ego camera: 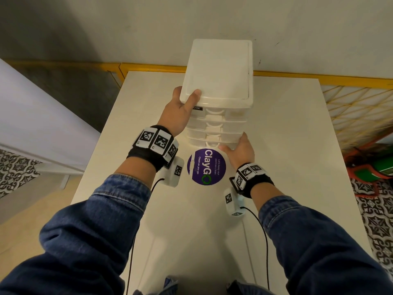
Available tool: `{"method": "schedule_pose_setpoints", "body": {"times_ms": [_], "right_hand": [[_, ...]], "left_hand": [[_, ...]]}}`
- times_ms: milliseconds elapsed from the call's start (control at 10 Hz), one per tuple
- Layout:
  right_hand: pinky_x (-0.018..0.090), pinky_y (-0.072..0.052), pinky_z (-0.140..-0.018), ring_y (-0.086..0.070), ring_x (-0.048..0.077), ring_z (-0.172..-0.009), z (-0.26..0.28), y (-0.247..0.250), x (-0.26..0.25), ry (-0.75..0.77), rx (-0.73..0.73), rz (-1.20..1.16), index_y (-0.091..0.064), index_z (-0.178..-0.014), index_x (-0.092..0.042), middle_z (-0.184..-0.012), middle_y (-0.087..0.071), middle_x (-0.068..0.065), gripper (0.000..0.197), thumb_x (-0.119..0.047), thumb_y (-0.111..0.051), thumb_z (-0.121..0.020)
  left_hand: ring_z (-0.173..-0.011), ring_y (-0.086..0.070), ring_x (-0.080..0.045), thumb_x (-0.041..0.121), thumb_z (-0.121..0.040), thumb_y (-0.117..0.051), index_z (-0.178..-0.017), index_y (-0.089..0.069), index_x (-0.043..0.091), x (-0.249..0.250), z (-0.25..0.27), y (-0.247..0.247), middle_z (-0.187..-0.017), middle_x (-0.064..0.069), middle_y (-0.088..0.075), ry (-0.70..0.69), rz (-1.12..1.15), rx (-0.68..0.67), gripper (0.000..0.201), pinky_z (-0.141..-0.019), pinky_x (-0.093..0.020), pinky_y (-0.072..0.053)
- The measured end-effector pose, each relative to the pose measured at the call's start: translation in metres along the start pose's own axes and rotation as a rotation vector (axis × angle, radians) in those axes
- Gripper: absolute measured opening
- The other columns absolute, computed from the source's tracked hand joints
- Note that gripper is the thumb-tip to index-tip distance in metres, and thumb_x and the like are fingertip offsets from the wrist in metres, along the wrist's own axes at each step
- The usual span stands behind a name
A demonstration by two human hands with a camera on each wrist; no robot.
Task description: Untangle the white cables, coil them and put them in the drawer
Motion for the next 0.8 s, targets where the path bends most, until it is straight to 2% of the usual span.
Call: {"method": "schedule_pose_setpoints", "body": {"times_ms": [100, 200, 300, 400, 500, 600, 700, 800], "right_hand": [[0.043, -0.049, -0.092, -0.055, 0.024, -0.107, 0.0, -0.007, 0.003, -0.004, 0.024, 0.0, -0.039, -0.126, -0.019, -0.119, -0.053, 0.002, 0.088, -0.038, -0.083, -0.052], [0.043, -0.049, -0.092, -0.056, 0.024, -0.105, 0.0, -0.01, 0.004, -0.038, 0.088, 0.05, -0.036, -0.127, -0.018, -0.12, -0.053, 0.003, 0.088, -0.041, -0.079, -0.053], [0.046, -0.045, -0.095, -0.056, 0.03, -0.106, -0.003, -0.01, 0.005, -0.02, 0.161, 0.132, -0.036, -0.127, -0.012, -0.121, -0.054, 0.007, 0.083, -0.039, -0.077, -0.06], [0.046, -0.043, -0.096, -0.056, 0.031, -0.107, -0.003, -0.012, 0.004, -0.025, 0.166, 0.164, -0.035, -0.127, -0.009, -0.121, -0.054, 0.009, 0.083, -0.038, -0.077, -0.062], [0.045, -0.044, -0.096, -0.055, 0.031, -0.108, -0.004, -0.009, 0.003, -0.008, 0.125, 0.171, -0.036, -0.128, -0.01, -0.121, -0.054, 0.008, 0.081, -0.036, -0.076, -0.063], [0.046, -0.046, -0.095, -0.053, 0.031, -0.112, -0.001, -0.005, 0.003, -0.008, -0.009, 0.153, -0.03, -0.135, -0.012, -0.125, -0.052, 0.01, 0.087, -0.033, -0.078, -0.065], [0.045, -0.042, -0.1, -0.046, 0.031, -0.124, 0.004, 0.004, 0.011, -0.036, -0.129, 0.224, -0.016, -0.145, -0.011, -0.137, -0.047, 0.014, 0.102, -0.036, -0.078, -0.068], [0.037, -0.036, -0.106, -0.043, 0.026, -0.129, 0.036, 0.018, 0.028, -0.069, -0.3, 0.366, -0.025, -0.145, -0.012, -0.143, -0.043, 0.011, 0.085, -0.043, -0.068, -0.079]], "left_hand": [[-0.102, -0.059, -0.019, 0.053, -0.094, -0.045, -0.132, -0.037, 0.024, 0.0, 0.0, 0.0, -0.109, 0.004, -0.06, 0.002, -0.003, -0.001, 0.048, -0.094, -0.043, -0.049], [-0.101, -0.058, -0.018, 0.053, -0.094, -0.044, -0.134, -0.036, 0.023, -0.001, 0.0, 0.001, -0.107, 0.005, -0.059, 0.001, -0.004, 0.003, 0.05, -0.094, -0.042, -0.049], [-0.1, -0.059, -0.019, 0.053, -0.094, -0.045, -0.132, -0.037, 0.024, -0.003, 0.0, 0.001, -0.103, 0.007, -0.06, 0.0, 0.0, 0.007, 0.049, -0.094, -0.043, -0.049], [-0.102, -0.059, -0.02, 0.054, -0.094, -0.045, -0.131, -0.037, 0.024, -0.003, 0.0, 0.0, -0.103, 0.007, -0.06, -0.004, 0.004, 0.007, 0.049, -0.095, -0.045, -0.049], [-0.102, -0.058, -0.02, 0.056, -0.093, -0.045, -0.133, -0.035, 0.024, -0.002, 0.002, 0.0, -0.105, 0.006, -0.059, 0.01, 0.011, 0.003, 0.052, -0.096, -0.046, -0.048], [-0.11, -0.055, -0.021, 0.063, -0.089, -0.043, -0.139, -0.03, 0.024, 0.003, 0.009, -0.003, -0.118, 0.003, -0.056, 0.025, 0.01, -0.054, 0.065, -0.101, -0.044, -0.044], [-0.133, -0.04, -0.027, 0.068, -0.089, -0.035, -0.151, -0.012, 0.023, -0.003, 0.016, 0.004, -0.145, -0.007, -0.041, 0.086, -0.023, -0.082, 0.08, -0.108, -0.037, -0.028], [-0.138, -0.033, -0.027, 0.066, -0.088, -0.04, -0.151, -0.015, 0.022, -0.023, 0.042, 0.023, -0.153, -0.011, -0.032, 0.15, -0.096, -0.018, 0.081, -0.106, -0.037, -0.027]]}}
Point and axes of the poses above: each hand's wrist, its own z-axis away from the middle knuckle, its own y-axis out of the back of the hand, x = y × z, the point moved 7 cm from there along -z, towards the middle knuckle
